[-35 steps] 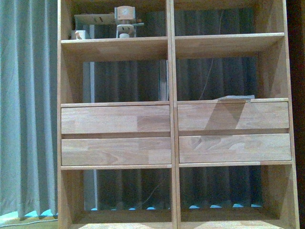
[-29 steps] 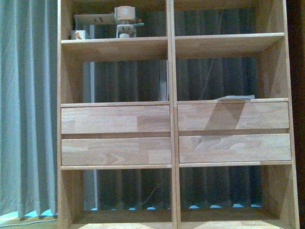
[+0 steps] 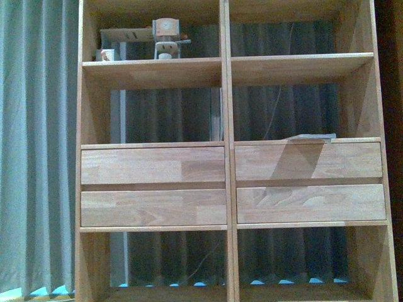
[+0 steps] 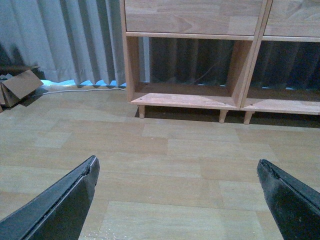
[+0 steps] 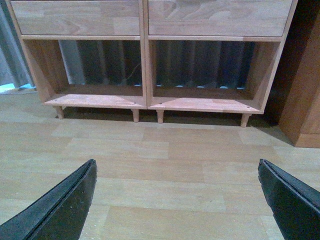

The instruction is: Organize books on shelf

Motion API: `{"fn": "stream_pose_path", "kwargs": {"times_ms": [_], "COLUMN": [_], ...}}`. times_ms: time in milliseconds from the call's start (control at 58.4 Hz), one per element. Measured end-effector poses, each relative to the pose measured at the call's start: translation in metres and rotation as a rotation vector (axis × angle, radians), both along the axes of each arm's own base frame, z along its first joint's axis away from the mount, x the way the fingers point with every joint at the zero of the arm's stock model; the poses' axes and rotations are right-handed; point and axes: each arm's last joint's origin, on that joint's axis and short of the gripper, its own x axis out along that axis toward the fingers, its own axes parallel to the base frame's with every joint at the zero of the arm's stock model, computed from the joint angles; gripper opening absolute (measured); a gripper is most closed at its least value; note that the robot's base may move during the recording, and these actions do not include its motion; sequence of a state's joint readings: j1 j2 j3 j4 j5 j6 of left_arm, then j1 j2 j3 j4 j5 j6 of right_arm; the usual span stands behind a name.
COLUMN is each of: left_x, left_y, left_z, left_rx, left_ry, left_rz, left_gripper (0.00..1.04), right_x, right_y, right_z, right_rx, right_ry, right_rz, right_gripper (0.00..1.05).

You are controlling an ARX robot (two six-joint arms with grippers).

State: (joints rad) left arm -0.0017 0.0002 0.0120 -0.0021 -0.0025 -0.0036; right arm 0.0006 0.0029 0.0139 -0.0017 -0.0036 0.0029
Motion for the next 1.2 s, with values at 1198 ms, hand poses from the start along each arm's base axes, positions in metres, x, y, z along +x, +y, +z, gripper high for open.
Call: {"fn": "stream_pose_path", "kwargs": {"times_ms": [1198], "left_x": [0.0000], "left_y": [0.0000], "left_z": [0.0000], "left_rx": [0.000], "left_ry": [0.000], "left_rz": [0.001], "left_gripper": [0.97], "right_x": [0.0000], "right_y": [0.0000], "right_z": [0.0000], "right_rx": [0.000], "right_ry": [0.000], "right_rz": [0.000], "right_gripper": [0.98]}}
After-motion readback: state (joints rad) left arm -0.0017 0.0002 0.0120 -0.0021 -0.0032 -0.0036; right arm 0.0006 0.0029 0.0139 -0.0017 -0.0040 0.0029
